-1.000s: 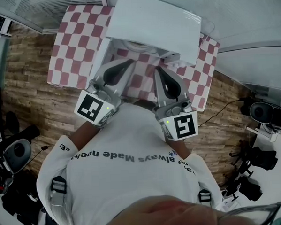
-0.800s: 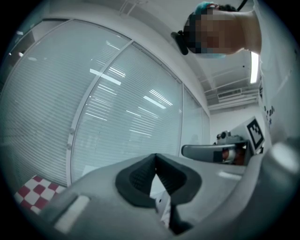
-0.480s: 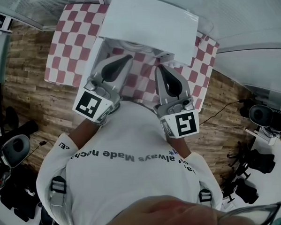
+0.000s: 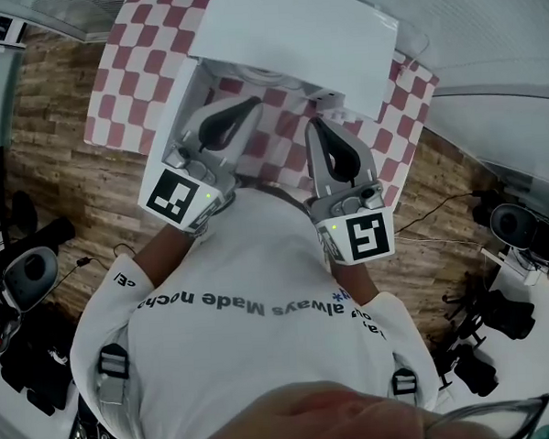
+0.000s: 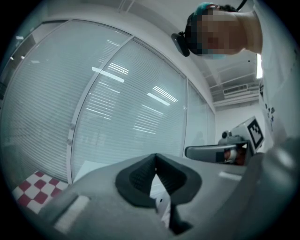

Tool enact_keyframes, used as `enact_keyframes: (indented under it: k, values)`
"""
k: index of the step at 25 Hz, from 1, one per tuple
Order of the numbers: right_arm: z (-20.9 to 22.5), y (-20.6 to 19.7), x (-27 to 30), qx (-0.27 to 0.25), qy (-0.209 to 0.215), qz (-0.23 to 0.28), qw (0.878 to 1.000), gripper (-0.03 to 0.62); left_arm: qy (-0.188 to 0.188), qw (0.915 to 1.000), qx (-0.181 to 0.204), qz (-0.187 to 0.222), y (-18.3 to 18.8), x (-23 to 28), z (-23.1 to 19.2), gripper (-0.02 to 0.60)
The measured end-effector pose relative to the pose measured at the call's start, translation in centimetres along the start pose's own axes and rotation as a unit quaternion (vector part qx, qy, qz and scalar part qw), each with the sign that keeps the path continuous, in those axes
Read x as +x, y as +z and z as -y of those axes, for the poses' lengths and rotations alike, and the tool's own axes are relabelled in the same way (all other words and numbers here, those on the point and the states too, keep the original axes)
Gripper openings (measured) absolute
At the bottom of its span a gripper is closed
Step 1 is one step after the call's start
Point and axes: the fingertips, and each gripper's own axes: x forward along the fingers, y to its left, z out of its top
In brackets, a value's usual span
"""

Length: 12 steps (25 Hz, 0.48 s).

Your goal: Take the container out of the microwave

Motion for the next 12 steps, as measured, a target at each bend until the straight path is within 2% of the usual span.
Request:
enact_keyframes:
  k: [12]
  values:
    - [-0.1,-6.9,1.1,0.027,0.017,-0.057,0.998,0.002,0.009,0.9981,-0.024,-0.056,-7.4,0.7,-1.6,0.020]
